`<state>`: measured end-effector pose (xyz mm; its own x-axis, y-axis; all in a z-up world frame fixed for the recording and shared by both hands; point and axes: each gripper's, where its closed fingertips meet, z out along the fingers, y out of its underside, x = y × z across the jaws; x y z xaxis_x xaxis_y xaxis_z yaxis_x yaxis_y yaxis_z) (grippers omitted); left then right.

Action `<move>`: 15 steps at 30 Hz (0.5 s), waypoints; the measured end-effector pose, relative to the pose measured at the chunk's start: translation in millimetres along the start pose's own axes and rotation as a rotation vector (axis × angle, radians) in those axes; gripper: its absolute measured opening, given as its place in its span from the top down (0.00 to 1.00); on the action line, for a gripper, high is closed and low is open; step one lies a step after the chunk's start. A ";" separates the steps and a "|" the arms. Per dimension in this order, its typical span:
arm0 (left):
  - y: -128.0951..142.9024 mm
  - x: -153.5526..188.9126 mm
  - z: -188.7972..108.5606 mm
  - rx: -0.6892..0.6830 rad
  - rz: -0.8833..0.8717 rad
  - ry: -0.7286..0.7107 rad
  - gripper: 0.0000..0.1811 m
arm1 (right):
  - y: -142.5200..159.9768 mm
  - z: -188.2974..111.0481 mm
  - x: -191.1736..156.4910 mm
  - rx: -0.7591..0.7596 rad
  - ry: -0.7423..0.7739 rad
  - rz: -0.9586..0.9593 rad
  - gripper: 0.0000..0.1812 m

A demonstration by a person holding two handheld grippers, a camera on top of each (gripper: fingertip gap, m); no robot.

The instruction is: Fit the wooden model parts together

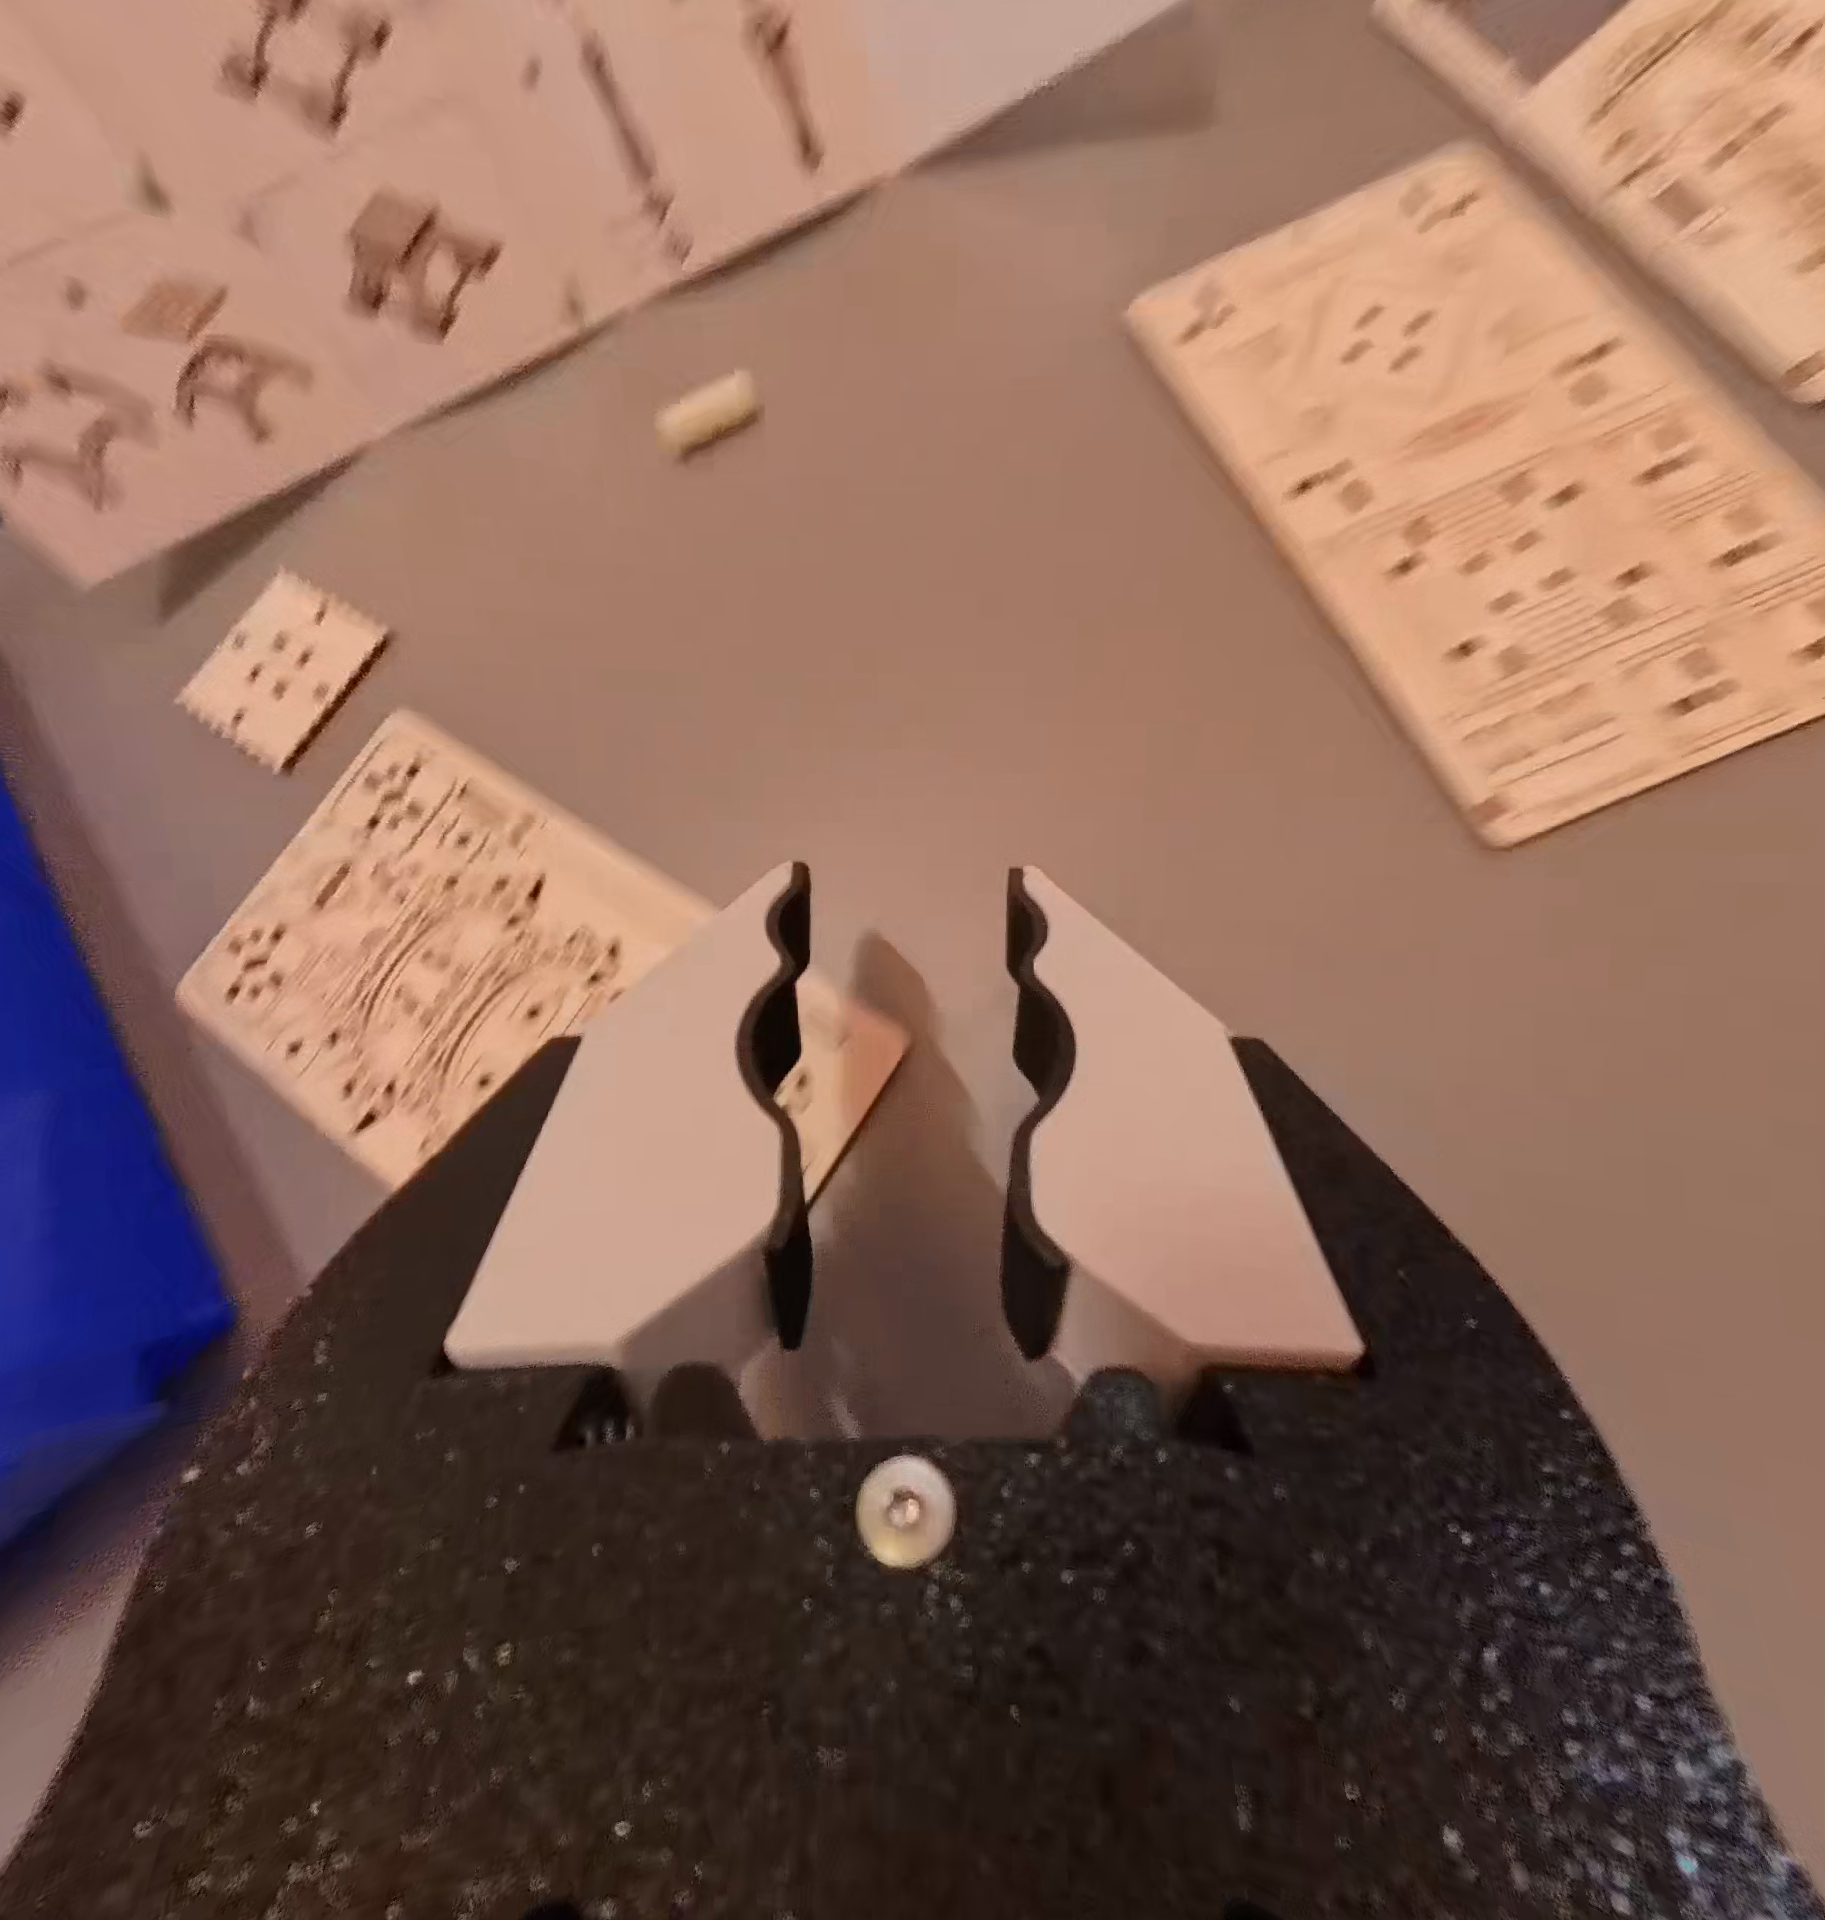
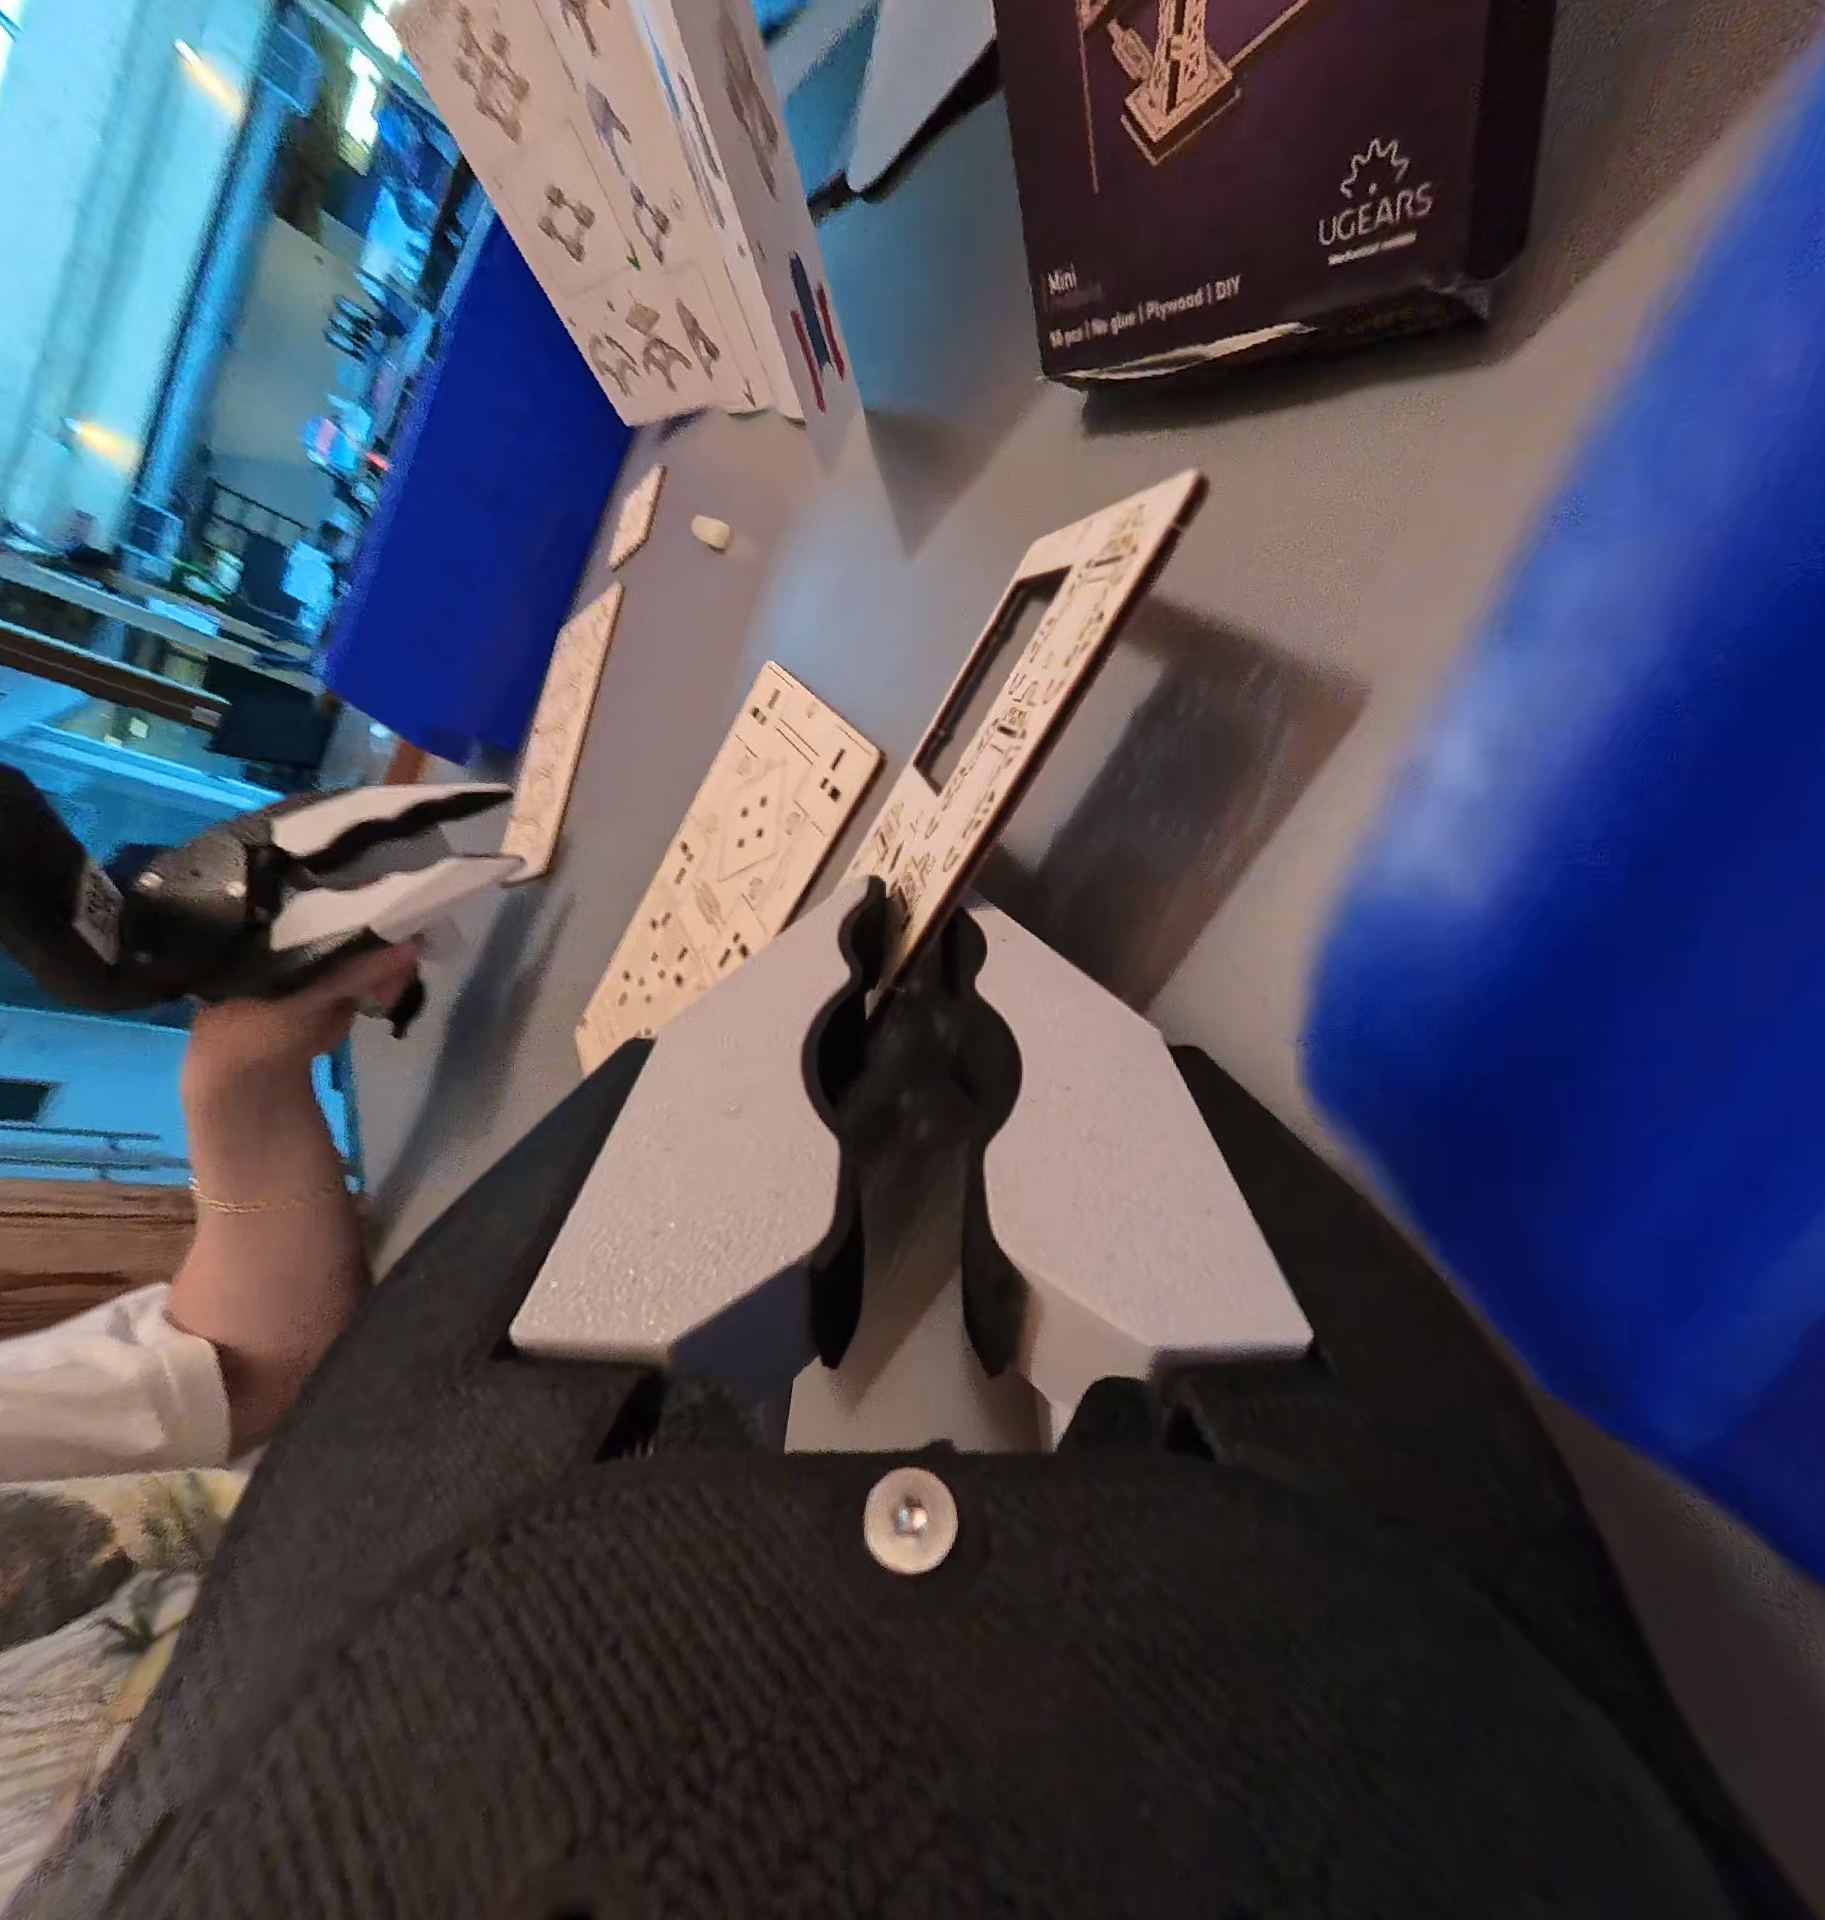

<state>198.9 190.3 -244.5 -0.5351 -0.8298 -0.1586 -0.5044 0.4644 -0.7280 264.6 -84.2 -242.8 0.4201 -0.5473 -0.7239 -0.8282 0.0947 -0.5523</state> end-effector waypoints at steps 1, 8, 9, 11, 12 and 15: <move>11.7 -7.9 -0.3 -0.043 0.000 -0.014 0.81 | -0.8 0.9 1.1 -0.019 0.014 -0.016 0.95; 43.7 -37.9 -6.0 -0.094 -0.030 0.027 0.81 | -2.4 0.2 8.2 -0.111 0.136 -0.090 0.91; 44.9 -41.1 -6.0 -0.087 -0.035 0.049 0.81 | -1.9 -1.1 8.9 -0.116 0.153 -0.101 0.91; 47.3 -48.4 -6.5 -0.084 -0.076 0.079 0.81 | -2.1 -4.5 10.8 -0.118 0.192 -0.116 0.90; 49.0 -53.3 -7.6 -0.091 -0.091 0.075 0.82 | -2.5 -6.4 11.0 -0.118 0.208 -0.130 0.90; 53.5 -59.4 -11.0 -0.090 -0.097 0.067 0.84 | -3.8 -12.8 9.1 -0.120 0.242 -0.150 0.91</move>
<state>196.2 267.8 -266.7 -0.5235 -0.8509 -0.0430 -0.6129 0.4111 -0.6748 266.9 -100.1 -241.9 0.4525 -0.7312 -0.5104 -0.8075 -0.0930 -0.5825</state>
